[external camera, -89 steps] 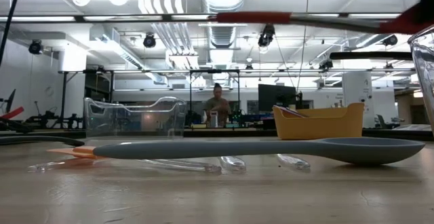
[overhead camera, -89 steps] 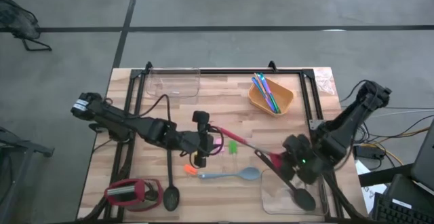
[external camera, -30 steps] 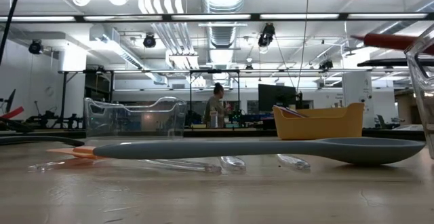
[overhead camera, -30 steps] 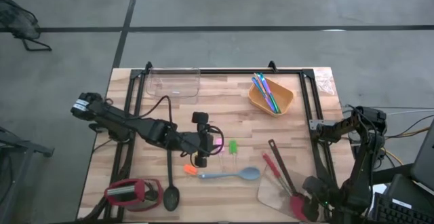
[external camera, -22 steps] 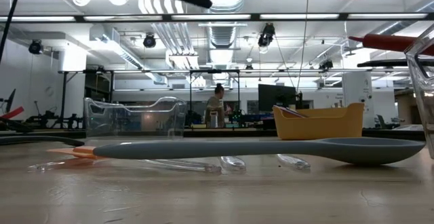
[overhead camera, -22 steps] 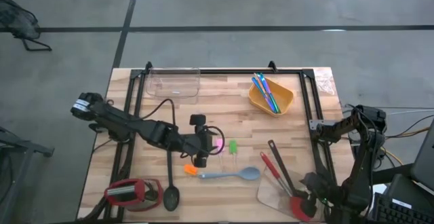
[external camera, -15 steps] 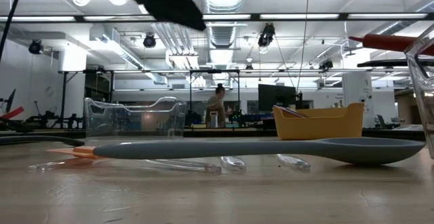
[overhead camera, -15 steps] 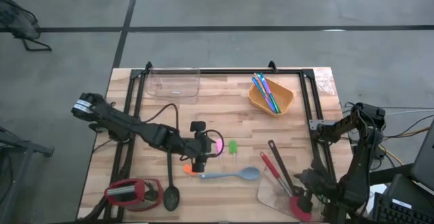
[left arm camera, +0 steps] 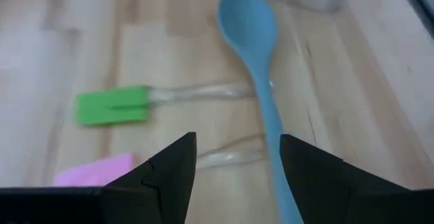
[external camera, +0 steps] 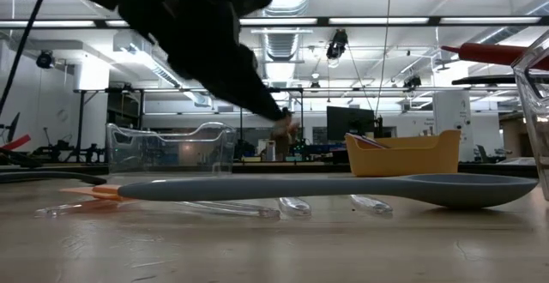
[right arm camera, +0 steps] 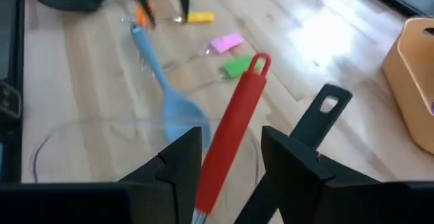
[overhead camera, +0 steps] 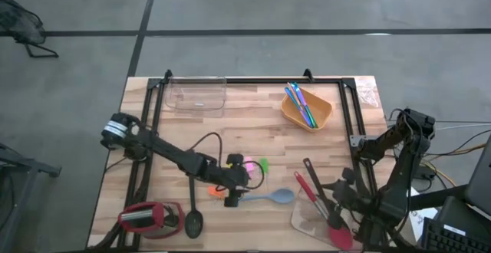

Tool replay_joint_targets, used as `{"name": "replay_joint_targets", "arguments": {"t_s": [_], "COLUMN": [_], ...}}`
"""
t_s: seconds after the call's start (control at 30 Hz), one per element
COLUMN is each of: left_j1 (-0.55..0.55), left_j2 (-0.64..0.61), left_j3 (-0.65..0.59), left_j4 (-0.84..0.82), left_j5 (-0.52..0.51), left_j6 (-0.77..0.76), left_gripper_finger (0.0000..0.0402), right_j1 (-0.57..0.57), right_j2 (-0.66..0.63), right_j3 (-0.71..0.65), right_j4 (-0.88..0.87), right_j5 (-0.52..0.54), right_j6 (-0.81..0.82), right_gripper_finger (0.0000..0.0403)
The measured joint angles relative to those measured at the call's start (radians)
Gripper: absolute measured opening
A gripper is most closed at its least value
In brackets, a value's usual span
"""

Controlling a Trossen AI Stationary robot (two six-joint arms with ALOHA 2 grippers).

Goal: Pick & Place Kitchen Items
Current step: Put the light blue serving spoon into the bottom transparent bin

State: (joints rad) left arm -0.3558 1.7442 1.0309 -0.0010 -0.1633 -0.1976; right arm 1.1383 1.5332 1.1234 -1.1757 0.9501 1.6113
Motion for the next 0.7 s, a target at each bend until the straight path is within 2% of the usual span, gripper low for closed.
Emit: {"name": "replay_joint_targets", "arguments": {"t_s": [0.13,0.43,0.6,0.7], "left_j1": [-0.011,-0.034,-0.034,-0.035], "left_j2": [0.078,0.228,0.26,0.254], "left_j3": [0.034,0.119,0.138,0.139], "left_j4": [0.033,0.042,0.044,0.035], "left_j5": [0.049,0.072,0.066,0.065], "left_j6": [-0.011,-0.022,-0.03,-0.025], "left_gripper_finger": [0.0218,0.0218,0.0214,0.0196], "right_j1": [-0.027,-0.062,-0.066,-0.066], "right_j2": [-0.008,-0.009,-0.009,-0.009], "right_j3": [0.0,-0.002,-0.003,-0.003], "right_j4": [0.001,0.004,0.005,0.007], "right_j5": [0.004,0.024,0.024,0.024], "right_j6": [-0.024,-0.079,-0.079,-0.079], "right_gripper_finger": [0.0143,0.0131,0.0124,0.0119]}}
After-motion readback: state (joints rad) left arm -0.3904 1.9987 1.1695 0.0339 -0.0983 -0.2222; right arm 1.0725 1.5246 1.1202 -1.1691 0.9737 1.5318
